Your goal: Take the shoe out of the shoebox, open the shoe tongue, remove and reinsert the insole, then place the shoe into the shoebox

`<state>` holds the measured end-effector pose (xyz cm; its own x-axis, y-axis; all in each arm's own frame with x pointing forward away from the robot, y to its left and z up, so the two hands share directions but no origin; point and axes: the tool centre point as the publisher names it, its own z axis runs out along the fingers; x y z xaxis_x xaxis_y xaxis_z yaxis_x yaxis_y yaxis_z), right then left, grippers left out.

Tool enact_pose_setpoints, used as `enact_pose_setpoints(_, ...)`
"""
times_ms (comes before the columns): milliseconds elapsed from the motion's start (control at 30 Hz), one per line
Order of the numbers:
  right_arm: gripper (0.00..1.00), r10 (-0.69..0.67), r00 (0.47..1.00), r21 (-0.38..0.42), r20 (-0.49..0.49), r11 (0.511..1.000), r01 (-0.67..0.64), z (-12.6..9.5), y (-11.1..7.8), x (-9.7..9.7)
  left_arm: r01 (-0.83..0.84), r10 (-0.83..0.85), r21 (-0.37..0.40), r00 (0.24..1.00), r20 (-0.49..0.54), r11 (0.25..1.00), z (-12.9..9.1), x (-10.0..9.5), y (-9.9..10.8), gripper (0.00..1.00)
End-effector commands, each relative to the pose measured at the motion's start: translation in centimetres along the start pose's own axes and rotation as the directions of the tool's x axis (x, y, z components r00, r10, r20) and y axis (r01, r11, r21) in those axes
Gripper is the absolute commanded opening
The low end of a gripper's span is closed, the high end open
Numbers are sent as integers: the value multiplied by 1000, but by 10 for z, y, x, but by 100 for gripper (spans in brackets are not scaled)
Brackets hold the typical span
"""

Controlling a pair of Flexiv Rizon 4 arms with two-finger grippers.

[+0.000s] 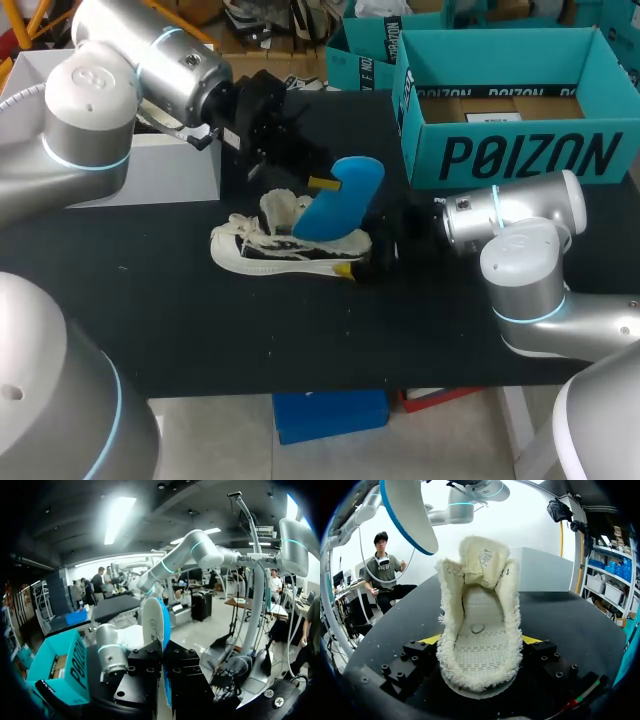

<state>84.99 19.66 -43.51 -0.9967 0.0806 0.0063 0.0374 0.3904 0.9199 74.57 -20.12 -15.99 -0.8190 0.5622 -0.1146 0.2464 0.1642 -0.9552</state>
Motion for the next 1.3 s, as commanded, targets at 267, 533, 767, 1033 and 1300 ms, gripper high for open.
enact_pose_setpoints(267,0,1,1000,0,1,1000,-1,2,-2,0,165,-180,188,981,69,968,-21,-12,-12,0)
enact_pose_setpoints(533,0,1,1000,0,1,1000,-1,2,-2,0,207,-226,336,974,17,919,-33,-18,-35,0)
enact_pose_setpoints(767,0,1,1000,0,1,1000,-1,2,-2,0,266,-286,465,958,-28,845,-29,-11,-37,0)
enact_pose_setpoints(1033,0,1,1000,0,1,1000,-1,2,-2,0,236,-267,495,964,-10,836,-32,-3,-56,0)
enact_pose_setpoints(1300,0,1,1000,0,1,1000,-1,2,-2,0,204,-234,487,972,0,849,-38,-1,-84,0)
